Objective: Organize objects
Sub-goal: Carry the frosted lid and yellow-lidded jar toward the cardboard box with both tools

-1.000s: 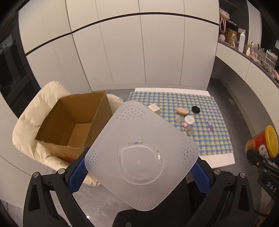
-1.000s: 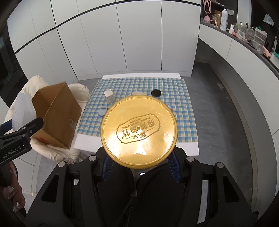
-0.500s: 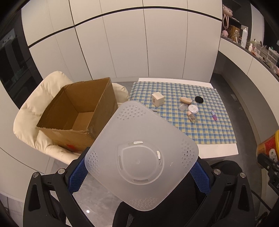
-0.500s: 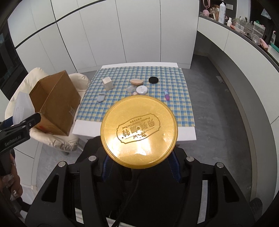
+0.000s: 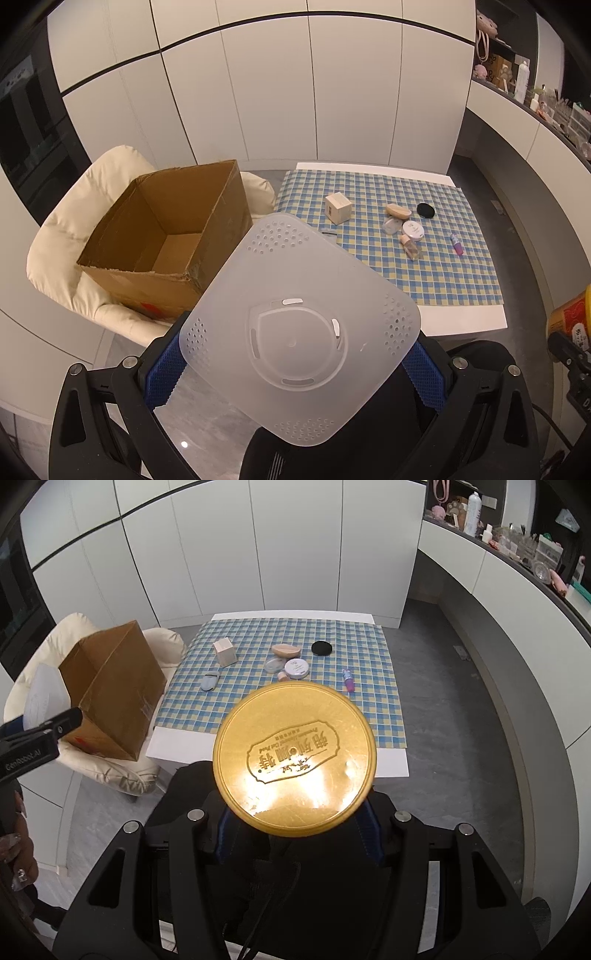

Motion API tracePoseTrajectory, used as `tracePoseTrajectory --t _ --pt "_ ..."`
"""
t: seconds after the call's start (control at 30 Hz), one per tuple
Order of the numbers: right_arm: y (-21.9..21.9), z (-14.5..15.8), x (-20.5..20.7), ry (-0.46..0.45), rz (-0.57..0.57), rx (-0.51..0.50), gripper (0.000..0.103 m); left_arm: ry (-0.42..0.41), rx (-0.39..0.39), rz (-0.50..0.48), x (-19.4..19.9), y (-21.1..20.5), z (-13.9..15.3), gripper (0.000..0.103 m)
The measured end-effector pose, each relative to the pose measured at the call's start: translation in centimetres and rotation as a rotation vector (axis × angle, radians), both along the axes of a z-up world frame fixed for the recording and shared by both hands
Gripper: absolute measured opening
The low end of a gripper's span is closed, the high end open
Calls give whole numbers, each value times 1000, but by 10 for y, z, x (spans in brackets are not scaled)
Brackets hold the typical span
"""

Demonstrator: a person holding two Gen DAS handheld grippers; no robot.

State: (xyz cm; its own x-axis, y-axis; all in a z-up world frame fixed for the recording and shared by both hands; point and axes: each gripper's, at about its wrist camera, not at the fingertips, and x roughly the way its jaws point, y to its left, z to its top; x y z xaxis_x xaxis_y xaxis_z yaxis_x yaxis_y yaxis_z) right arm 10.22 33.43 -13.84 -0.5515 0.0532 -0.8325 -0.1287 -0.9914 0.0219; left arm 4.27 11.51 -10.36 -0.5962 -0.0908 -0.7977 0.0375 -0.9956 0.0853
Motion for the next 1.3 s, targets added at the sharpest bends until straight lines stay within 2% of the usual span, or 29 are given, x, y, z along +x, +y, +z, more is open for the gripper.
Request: tracePoseTrajectory --t 0.27,0.63,1.3 --pt "-13 -4 -8 -19 58 16 57 12 20 49 3 -15 2 101" --pt "-40 -8 -20 -20 136 4 57 15 -3 128 15 -43 3 101" --pt "-140 -15 -43 -9 386 4 57 -6 -7 372 56 -132 0 101"
